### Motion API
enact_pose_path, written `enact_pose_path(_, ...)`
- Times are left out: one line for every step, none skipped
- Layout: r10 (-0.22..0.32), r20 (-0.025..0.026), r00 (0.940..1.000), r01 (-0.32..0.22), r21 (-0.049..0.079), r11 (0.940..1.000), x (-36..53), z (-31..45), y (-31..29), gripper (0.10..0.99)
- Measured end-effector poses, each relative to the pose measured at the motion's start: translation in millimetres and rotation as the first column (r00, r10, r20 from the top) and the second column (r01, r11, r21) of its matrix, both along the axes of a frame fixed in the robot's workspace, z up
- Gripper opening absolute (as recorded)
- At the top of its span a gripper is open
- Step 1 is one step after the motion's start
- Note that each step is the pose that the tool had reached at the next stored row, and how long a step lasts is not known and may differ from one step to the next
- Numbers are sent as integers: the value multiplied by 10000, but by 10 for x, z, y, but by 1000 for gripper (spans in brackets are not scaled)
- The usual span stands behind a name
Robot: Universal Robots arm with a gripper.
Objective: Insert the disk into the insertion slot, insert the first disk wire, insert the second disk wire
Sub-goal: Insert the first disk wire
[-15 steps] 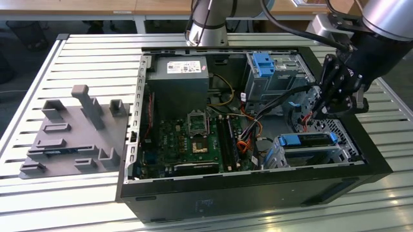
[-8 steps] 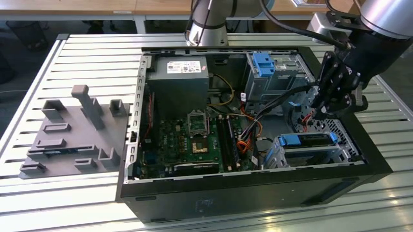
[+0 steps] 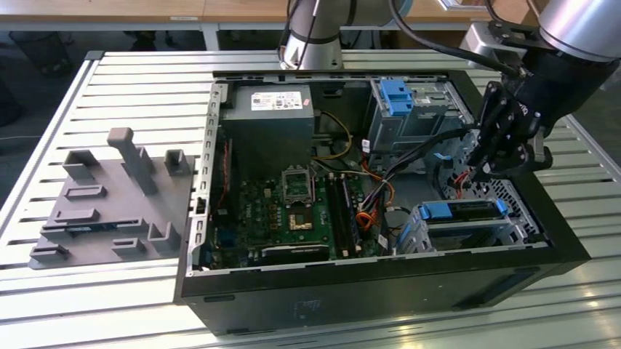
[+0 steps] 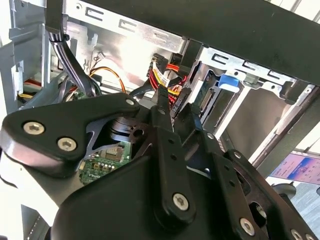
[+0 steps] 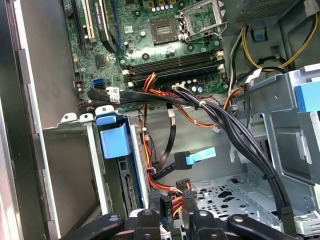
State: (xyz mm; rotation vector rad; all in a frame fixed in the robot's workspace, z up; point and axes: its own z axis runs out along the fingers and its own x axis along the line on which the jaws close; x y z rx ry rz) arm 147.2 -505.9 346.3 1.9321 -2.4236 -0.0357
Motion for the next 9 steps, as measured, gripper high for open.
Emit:
enact_pose_path(-1,0,10000,1,0,10000,0,-1,1,306)
enact_pose_path(0,0,10000,0,0,10000,0,-2,1,306)
enact_pose_path(0,-1,10000,0,0,10000,0,-2,1,243)
enact_pose_path(16,-1,10000,-16,-1,10000,0,-2,1,184)
enact_pose_path(93,-1,10000,-93,-1,10000,0,-2,1,184)
enact_pose_path(218,-1,9998,-218,0,9998,0,-3,1,173)
enact_pose_path(385,-1,9993,-385,1,9993,0,-3,1,173)
enact_pose_path(563,-1,9984,-563,0,9984,0,-3,1,173)
enact_pose_path(744,-1,9972,-744,-1,9972,1,-3,1,173)
